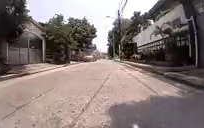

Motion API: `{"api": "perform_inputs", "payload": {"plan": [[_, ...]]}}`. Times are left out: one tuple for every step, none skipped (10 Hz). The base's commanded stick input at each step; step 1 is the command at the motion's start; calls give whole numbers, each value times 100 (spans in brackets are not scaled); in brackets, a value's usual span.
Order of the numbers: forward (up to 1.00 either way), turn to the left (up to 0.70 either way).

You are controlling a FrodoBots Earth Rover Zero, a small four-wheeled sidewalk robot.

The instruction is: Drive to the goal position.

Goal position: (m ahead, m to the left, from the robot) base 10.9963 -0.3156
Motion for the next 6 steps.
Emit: {"api": "perform_inputs", "payload": {"plan": [[100, 0], [100, -1], [100, -3], [100, -4], [100, -5], [100, -5]]}}
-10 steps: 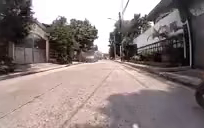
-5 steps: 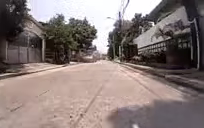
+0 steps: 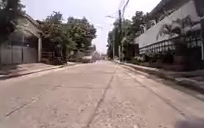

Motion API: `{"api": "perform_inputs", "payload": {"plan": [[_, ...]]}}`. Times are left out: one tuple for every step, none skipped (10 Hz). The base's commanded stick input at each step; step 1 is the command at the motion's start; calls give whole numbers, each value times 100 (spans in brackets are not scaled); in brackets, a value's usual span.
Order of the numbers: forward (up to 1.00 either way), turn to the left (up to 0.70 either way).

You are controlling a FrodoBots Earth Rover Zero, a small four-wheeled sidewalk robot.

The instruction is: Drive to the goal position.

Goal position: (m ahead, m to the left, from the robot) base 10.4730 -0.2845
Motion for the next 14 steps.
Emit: {"api": "perform_inputs", "payload": {"plan": [[100, -5], [100, -5], [100, -5], [100, -4], [100, 0], [100, 0], [100, 0], [100, 0], [100, 0], [100, 0], [100, 0], [100, 0], [100, 0], [100, 0]]}}
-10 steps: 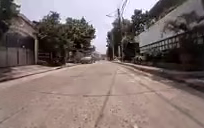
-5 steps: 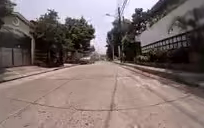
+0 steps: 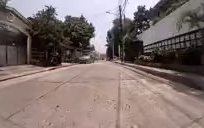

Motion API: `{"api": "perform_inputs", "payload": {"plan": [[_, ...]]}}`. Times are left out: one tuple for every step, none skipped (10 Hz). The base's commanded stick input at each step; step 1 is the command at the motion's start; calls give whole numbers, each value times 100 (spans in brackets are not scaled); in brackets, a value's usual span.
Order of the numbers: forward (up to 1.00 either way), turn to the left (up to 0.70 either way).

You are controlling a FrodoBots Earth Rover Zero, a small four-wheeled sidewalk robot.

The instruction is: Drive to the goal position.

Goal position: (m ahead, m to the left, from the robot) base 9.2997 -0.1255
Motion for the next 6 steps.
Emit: {"api": "perform_inputs", "payload": {"plan": [[100, 0], [100, 0], [100, 0], [100, 0], [100, 0], [100, 0]]}}
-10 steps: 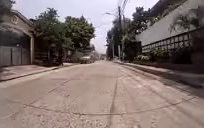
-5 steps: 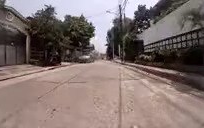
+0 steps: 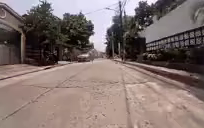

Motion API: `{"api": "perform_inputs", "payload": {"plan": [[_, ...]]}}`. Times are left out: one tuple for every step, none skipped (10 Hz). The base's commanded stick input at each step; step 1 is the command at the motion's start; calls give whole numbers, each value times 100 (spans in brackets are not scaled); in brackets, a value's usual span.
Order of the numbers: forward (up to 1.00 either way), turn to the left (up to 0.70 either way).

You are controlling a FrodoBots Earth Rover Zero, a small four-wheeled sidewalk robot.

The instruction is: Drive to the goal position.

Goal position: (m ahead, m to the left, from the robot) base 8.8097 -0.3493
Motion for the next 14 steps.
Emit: {"api": "perform_inputs", "payload": {"plan": [[100, 0], [100, 0], [100, 0], [100, 4], [100, 16], [100, 33], [100, 40], [100, 23], [100, 2], [100, 2], [100, 2], [100, 2], [100, 2], [100, 2]]}}
